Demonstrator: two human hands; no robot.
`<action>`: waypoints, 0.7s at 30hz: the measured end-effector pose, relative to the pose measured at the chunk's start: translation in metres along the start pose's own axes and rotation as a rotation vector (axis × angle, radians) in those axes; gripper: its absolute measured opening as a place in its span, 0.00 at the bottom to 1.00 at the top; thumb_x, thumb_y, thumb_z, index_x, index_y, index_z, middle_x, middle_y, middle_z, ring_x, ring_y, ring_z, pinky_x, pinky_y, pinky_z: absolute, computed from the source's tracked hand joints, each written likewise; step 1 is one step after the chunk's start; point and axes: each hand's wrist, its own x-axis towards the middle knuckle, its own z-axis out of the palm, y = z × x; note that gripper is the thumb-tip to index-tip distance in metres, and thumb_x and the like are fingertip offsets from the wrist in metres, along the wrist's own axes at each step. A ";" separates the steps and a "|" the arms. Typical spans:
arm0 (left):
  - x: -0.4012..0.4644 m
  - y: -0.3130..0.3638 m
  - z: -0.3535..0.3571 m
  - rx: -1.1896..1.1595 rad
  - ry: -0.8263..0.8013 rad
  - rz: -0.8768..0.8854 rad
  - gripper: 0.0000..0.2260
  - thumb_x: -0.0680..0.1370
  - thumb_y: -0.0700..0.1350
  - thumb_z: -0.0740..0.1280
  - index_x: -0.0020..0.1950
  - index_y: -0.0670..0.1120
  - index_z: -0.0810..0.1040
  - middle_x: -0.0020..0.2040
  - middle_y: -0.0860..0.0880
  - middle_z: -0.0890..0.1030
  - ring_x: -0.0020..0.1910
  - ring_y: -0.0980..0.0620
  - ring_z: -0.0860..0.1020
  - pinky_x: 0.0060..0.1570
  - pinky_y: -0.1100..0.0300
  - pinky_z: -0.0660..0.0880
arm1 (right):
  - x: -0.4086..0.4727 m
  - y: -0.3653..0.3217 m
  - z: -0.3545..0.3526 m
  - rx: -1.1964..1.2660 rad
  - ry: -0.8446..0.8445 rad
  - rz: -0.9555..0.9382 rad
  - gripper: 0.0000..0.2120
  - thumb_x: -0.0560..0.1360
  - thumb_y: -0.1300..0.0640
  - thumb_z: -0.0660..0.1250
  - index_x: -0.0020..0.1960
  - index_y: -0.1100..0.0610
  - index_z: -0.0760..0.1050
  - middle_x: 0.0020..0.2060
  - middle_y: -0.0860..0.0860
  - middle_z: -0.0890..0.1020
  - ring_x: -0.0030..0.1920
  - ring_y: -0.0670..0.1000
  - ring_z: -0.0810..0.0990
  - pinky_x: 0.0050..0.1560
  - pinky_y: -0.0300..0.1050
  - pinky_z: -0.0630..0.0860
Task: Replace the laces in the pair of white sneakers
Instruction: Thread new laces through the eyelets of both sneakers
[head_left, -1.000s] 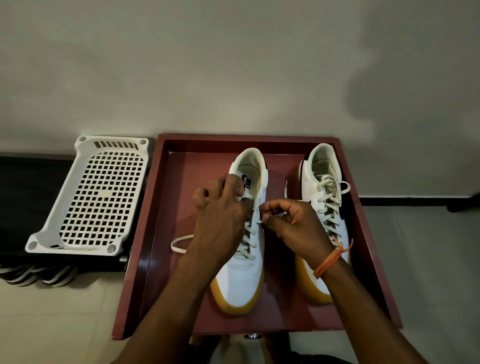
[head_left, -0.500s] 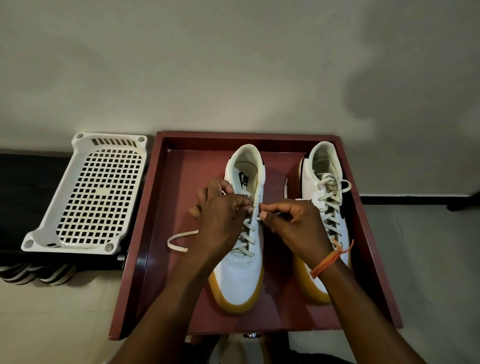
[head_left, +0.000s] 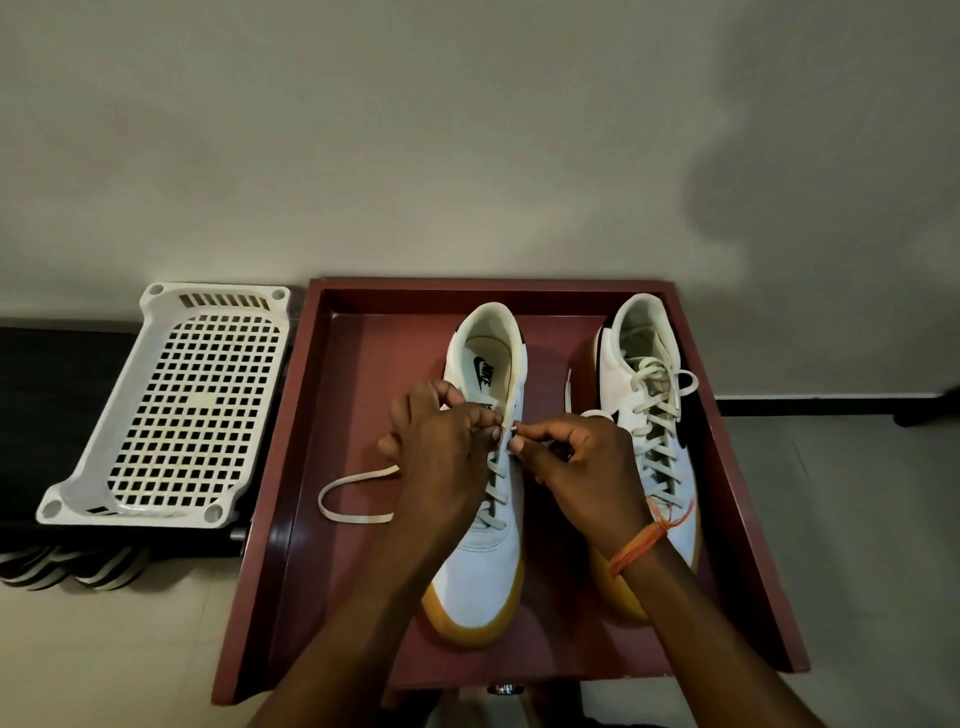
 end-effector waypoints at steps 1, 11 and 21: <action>0.000 -0.001 0.000 -0.028 0.002 0.006 0.04 0.75 0.41 0.72 0.47 0.49 0.86 0.52 0.54 0.67 0.59 0.47 0.66 0.57 0.42 0.72 | 0.000 -0.001 0.000 0.021 0.003 0.022 0.03 0.72 0.62 0.74 0.45 0.56 0.86 0.34 0.42 0.83 0.33 0.39 0.80 0.38 0.29 0.73; 0.003 0.002 -0.018 0.271 -0.070 0.138 0.05 0.77 0.53 0.70 0.50 0.57 0.84 0.55 0.57 0.63 0.61 0.49 0.62 0.56 0.50 0.61 | -0.001 -0.002 0.010 0.111 0.116 0.107 0.05 0.75 0.61 0.70 0.40 0.57 0.78 0.36 0.49 0.82 0.38 0.48 0.81 0.40 0.47 0.80; 0.000 0.003 -0.030 0.377 -0.216 0.157 0.06 0.80 0.56 0.64 0.54 0.59 0.77 0.58 0.58 0.59 0.60 0.53 0.59 0.53 0.55 0.53 | 0.022 -0.011 -0.061 0.481 0.581 0.280 0.08 0.78 0.63 0.58 0.43 0.54 0.72 0.31 0.56 0.78 0.24 0.52 0.77 0.27 0.42 0.73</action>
